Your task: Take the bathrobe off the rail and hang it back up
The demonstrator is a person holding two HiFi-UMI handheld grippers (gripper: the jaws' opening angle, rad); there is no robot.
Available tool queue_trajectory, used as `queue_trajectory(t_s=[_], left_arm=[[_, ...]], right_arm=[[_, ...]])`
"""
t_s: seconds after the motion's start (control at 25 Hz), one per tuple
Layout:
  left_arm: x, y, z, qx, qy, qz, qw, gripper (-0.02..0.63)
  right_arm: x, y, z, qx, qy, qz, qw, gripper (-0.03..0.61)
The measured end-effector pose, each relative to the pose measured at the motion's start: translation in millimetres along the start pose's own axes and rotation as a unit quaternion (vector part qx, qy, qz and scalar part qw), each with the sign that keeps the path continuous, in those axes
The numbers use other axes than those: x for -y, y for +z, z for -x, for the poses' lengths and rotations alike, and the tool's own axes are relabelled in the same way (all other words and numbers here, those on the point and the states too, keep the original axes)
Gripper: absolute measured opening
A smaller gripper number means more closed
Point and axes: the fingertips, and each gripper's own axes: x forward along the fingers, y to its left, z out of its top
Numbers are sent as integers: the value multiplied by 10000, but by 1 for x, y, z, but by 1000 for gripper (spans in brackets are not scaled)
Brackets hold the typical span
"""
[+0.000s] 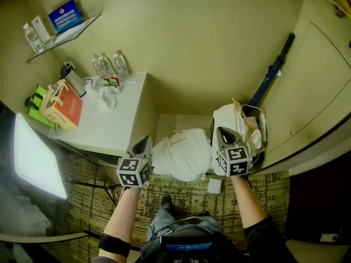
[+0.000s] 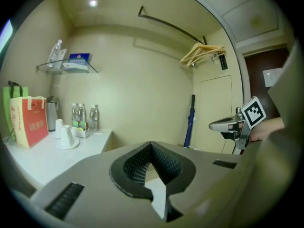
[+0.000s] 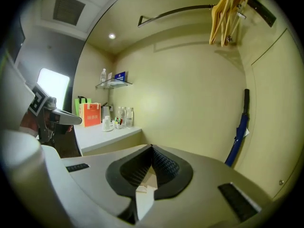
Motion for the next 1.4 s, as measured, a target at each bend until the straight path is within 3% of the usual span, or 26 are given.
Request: queue_trajectory(t_s=[0.6,0.84,1.4], left_arm=[[29,9,52,130,-127,-41,9998,0],[46,11,57,137,-153,-246,9995,0],[41,0,37,-74,-350,-197,9992,9]], right_arm=[[19,-18,87,106,-285,-27,9995,23],[20,-31,93,8,-241,-82,9997,23],[15,-38,80,-125,-273,-31,9995,23]])
